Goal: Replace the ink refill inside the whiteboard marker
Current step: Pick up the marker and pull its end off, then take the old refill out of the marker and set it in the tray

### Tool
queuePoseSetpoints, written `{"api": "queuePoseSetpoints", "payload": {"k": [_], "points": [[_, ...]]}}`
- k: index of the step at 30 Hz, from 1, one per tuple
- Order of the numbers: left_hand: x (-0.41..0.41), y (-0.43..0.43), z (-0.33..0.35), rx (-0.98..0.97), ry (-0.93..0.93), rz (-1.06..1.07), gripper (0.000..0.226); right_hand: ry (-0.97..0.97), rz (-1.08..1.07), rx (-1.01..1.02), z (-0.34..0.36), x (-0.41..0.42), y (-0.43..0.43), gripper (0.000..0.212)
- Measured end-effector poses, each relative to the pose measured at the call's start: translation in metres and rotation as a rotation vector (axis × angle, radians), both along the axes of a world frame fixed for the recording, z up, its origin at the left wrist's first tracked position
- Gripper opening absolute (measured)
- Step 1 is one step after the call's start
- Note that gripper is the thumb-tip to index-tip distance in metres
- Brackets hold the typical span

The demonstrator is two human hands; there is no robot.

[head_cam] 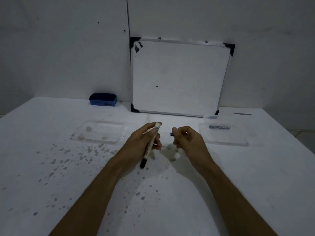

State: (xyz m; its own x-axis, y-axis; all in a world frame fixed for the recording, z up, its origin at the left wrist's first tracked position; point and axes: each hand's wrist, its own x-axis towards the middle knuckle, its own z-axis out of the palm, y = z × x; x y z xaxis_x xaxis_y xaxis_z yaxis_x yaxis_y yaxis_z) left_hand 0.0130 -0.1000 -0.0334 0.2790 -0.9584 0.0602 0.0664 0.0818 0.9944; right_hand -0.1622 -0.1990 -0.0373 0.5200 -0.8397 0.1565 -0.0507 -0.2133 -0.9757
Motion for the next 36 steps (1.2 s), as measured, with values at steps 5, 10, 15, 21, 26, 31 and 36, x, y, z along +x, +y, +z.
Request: {"api": "queuePoseSetpoints", "payload": {"k": [5,10,15,21,26,31,36], "points": [[0.007,-0.003,0.001,-0.067,0.401,0.078,0.027,0.229,-0.115,-0.281,-0.015,0.006,-0.004,0.018],[0.008,-0.004,0.001,-0.071,0.499,0.096,0.026,0.399,-0.114,-0.412,-0.020,0.008,-0.002,0.032],[0.005,-0.005,-0.002,-0.089,0.463,0.069,0.028,0.475,-0.146,-0.494,-0.025,0.010,-0.007,0.034],[-0.005,-0.006,-0.006,-0.110,0.273,0.174,0.028,0.265,-0.069,-0.256,-0.004,0.009,0.005,0.036],[-0.012,-0.012,-0.008,-0.154,0.490,0.225,0.029,0.164,0.076,-0.058,0.004,0.002,0.005,0.024],[-0.017,-0.014,-0.007,-0.019,0.640,0.143,0.029,-0.223,-0.031,0.287,0.000,0.002,0.001,0.024],[-0.020,-0.014,-0.003,0.001,0.754,0.179,0.019,-0.233,-0.111,0.278,-0.005,0.016,0.002,0.033]]}}
